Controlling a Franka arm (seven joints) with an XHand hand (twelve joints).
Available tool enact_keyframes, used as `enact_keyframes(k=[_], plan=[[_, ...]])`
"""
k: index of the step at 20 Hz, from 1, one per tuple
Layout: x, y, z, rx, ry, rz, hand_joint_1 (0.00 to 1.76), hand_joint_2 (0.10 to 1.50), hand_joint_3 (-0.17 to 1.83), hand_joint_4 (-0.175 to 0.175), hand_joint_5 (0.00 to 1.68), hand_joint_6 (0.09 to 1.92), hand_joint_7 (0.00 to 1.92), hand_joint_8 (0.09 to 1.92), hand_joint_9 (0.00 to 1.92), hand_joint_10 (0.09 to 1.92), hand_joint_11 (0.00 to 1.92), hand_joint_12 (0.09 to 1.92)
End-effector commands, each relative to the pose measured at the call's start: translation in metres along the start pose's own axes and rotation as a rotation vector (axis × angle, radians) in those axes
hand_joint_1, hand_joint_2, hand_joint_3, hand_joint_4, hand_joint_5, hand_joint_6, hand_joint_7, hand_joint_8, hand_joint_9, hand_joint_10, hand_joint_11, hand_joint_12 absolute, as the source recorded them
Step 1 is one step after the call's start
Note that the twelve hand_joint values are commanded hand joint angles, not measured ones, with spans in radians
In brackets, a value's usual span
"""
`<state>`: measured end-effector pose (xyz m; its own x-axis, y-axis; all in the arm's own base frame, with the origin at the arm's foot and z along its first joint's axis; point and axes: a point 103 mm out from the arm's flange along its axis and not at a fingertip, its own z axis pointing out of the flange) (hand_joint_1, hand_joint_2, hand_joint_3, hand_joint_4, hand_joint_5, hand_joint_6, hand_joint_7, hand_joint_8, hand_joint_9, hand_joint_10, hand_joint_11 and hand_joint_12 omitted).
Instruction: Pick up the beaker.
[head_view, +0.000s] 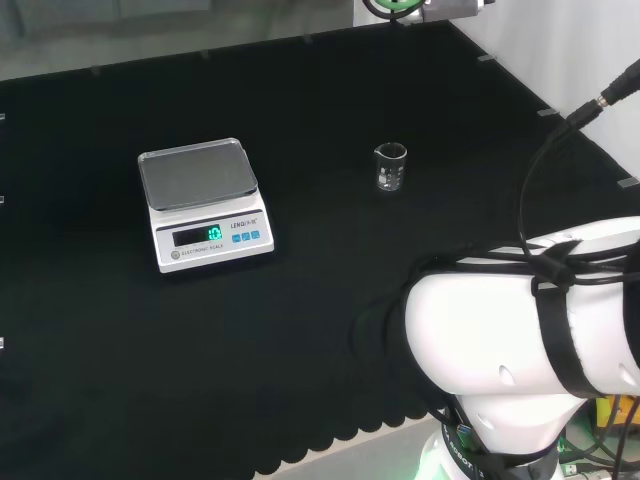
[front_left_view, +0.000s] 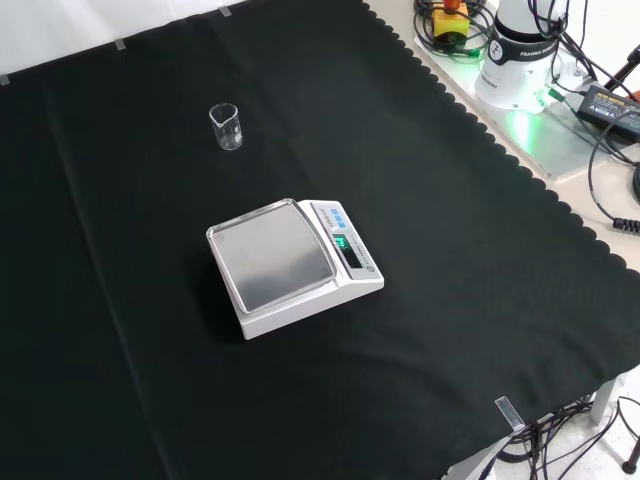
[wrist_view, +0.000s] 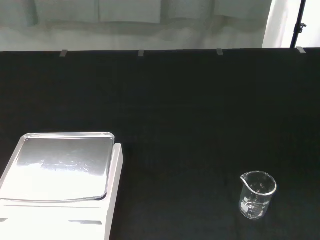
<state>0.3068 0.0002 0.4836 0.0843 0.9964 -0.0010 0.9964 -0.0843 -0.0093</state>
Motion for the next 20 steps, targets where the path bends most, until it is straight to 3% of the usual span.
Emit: enact_keyframes(k=[1, 3, 4, 5, 7, 9, 12, 18, 20], plan=[[-0.010, 0.001, 0.002, -0.008, -0.001, -0.001, 0.36, 0.70, 0.12, -0.023, 0.14, 0.27, 0.05, 0.57, 0.04, 0.46, 0.07, 1.49], [-0.034, 0.002, 0.005, -0.007, 0.010, -0.004, 0.34, 0.71, 0.10, -0.016, 0.13, 0.15, 0.01, 0.52, 0.01, 0.39, 0.02, 1.51], [0.001, 0.006, 0.004, -0.014, -0.026, -0.009, 0.34, 0.71, 0.10, -0.015, 0.13, 0.13, 0.00, 0.51, 0.00, 0.38, 0.01, 1.51], [0.014, 0.008, 0.004, -0.016, -0.029, -0.009, 0.34, 0.72, 0.10, -0.014, 0.13, 0.12, 0.00, 0.51, 0.00, 0.37, 0.00, 1.51], [0.017, 0.011, 0.006, -0.010, -0.005, -0.012, 0.34, 0.72, 0.09, -0.014, 0.15, 0.09, 0.00, 0.51, 0.00, 0.38, 0.00, 1.52], [0.004, 0.018, 0.013, 0.004, 0.034, -0.015, 0.33, 0.72, 0.08, -0.014, 0.16, 0.09, 0.00, 0.51, 0.00, 0.39, 0.00, 1.53], [-0.036, 0.033, 0.034, 0.016, 0.090, -0.002, 0.32, 0.71, 0.06, -0.015, 0.18, 0.09, 0.00, 0.51, 0.00, 0.44, 0.00, 1.55], [-0.160, 0.054, 0.074, 0.034, 0.140, 0.013, 0.33, 0.69, 0.03, -0.030, 0.19, 0.09, 0.00, 0.58, 0.00, 0.61, 0.02, 1.59], [-0.179, 0.064, 0.083, 0.058, 0.138, 0.010, 0.34, 0.69, 0.02, -0.040, 0.19, 0.09, 0.00, 0.64, 0.00, 0.69, 0.05, 1.58]])
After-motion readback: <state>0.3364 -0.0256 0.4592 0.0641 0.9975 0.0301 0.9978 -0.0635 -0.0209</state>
